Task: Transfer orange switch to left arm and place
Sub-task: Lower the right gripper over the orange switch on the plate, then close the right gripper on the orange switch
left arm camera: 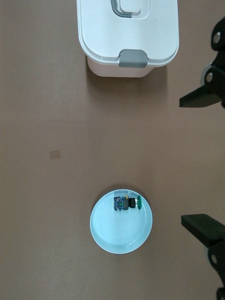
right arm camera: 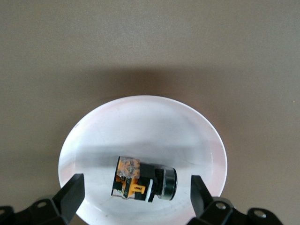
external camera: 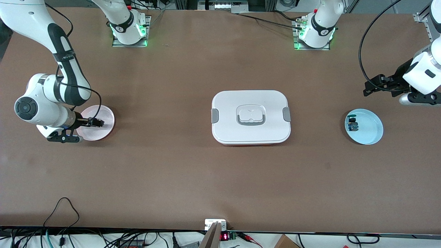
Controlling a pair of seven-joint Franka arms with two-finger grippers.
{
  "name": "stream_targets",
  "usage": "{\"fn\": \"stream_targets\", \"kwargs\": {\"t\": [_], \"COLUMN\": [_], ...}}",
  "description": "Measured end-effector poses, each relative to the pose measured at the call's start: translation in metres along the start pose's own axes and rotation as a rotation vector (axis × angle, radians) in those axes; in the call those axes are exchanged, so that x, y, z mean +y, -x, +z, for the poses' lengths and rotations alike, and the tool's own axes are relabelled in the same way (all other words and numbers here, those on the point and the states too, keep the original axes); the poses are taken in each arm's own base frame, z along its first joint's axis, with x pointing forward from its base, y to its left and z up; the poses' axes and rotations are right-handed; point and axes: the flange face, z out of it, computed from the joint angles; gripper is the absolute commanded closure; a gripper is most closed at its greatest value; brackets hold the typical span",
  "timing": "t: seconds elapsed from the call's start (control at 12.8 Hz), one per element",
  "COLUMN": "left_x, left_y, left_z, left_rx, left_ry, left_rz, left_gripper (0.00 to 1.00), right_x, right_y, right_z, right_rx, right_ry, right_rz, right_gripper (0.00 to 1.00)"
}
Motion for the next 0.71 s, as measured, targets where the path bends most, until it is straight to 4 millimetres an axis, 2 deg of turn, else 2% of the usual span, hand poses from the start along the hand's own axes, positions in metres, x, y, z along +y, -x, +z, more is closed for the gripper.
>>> {"fn": "stream_targets", "kwargs": {"t": [0.31, 0.71], "left_x": [0.000, 0.000], "left_y": [0.000, 0.000], "left_z": [0.000, 0.000], "left_rx": [0.000, 0.000], "left_ry": [0.000, 0.000], "left_rz": [-0.001, -0.001], "left_gripper": [0.00, 0.00], "right_x": [0.005, 0.011], "right_y": [0.016, 0.025], "right_z": [0.028, 0.042], "right_rx": [0.033, 0.022], "right_ry": [-0.005, -0.013], "right_rz": [0.012, 0.048], "right_gripper": [0.00, 0.00]}}
